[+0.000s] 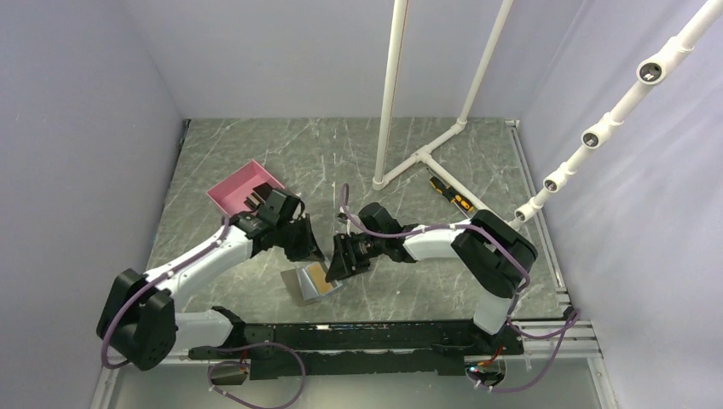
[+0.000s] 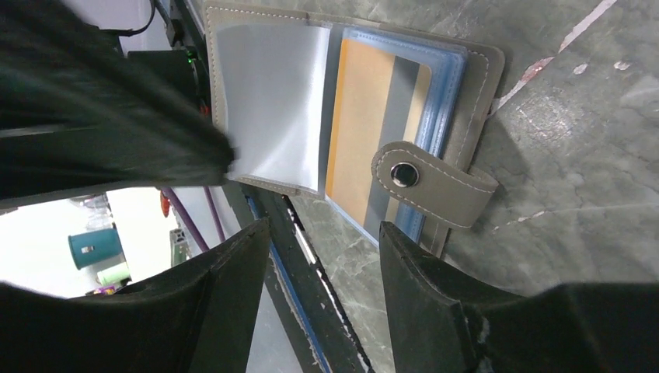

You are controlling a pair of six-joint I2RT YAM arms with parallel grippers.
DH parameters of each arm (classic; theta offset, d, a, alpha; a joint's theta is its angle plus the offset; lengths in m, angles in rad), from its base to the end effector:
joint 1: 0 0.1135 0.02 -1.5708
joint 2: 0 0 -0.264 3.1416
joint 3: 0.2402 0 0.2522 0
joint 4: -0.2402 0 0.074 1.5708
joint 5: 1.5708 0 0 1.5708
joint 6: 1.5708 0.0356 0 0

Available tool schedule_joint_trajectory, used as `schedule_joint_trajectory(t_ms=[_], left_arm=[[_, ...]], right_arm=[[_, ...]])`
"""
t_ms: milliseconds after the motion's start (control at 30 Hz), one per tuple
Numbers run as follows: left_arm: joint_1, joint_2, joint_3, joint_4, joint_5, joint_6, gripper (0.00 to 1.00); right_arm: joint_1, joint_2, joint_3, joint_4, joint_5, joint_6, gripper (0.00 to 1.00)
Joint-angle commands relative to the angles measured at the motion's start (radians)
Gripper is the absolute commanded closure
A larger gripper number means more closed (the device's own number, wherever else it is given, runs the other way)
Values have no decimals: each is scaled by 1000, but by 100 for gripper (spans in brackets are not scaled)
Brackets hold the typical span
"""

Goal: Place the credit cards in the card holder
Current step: Insert the credit card into the card holder.

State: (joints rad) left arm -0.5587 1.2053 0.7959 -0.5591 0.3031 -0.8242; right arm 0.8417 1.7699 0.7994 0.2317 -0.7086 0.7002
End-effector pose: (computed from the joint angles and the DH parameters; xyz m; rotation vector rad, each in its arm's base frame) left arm 0.1940 -0.1338 0.2286 -0.2336 2.7299 -0.8640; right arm 0.2058 0.2651 0.1360 -0.6103 2.5748 1.4968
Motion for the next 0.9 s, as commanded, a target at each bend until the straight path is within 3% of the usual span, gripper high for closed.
schedule_joint_trajectory(t_ms=[0,267,867], left_arm=[[-4,53,-63,61,5,11,100],[-4,83,-182,123,-44,5,100],[-4,111,-292,187,-67,-23,100]], right_arm=[[-7,-34,-1,9,16,-19,44],[-6,-23,19,-4,12,-34,44],[7,12,44,-31,44,-51,43]])
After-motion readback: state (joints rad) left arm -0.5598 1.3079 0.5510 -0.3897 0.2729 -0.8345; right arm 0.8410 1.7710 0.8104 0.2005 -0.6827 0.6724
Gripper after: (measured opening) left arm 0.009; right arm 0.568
